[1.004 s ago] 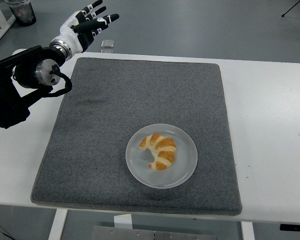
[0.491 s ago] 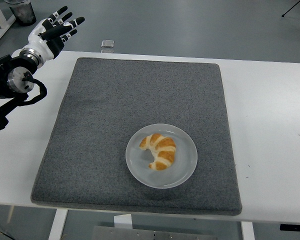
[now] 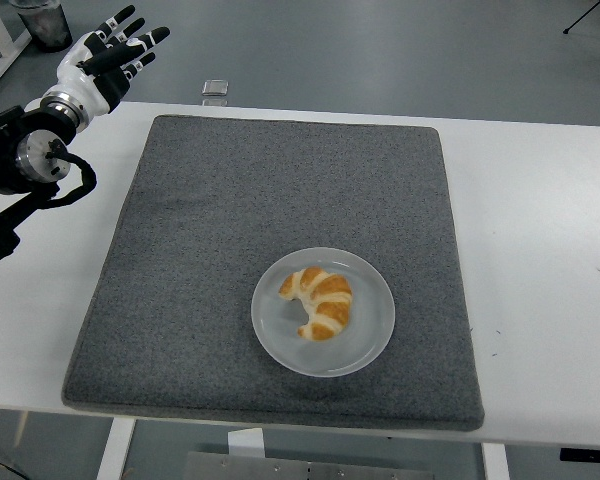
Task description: Place the bread on the plate
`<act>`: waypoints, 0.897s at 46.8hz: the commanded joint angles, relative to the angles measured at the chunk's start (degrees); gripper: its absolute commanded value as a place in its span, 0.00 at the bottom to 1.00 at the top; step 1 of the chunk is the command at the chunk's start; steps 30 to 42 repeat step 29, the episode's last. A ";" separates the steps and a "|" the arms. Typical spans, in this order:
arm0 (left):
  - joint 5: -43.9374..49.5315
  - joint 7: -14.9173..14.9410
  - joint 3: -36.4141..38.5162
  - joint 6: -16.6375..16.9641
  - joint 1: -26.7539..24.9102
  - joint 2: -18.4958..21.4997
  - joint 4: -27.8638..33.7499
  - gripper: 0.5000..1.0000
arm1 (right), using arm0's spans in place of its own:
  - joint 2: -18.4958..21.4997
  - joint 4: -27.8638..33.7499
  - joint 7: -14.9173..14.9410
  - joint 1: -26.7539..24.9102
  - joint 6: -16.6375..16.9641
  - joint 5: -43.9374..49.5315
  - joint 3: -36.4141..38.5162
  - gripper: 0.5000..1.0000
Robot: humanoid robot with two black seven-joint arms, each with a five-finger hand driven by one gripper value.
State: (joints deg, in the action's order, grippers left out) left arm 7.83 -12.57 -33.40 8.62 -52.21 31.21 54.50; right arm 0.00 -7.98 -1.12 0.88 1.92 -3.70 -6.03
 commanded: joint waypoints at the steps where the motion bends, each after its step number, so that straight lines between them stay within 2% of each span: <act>1: -0.01 0.01 0.00 0.00 0.18 -0.01 -0.01 1.00 | 0.00 -0.02 -0.03 0.00 0.10 0.00 0.05 0.90; 42: -0.36 0.01 0.00 0.00 0.09 -0.09 -0.01 1.00 | 0.00 -0.02 -0.11 -0.18 0.01 0.18 -0.13 0.90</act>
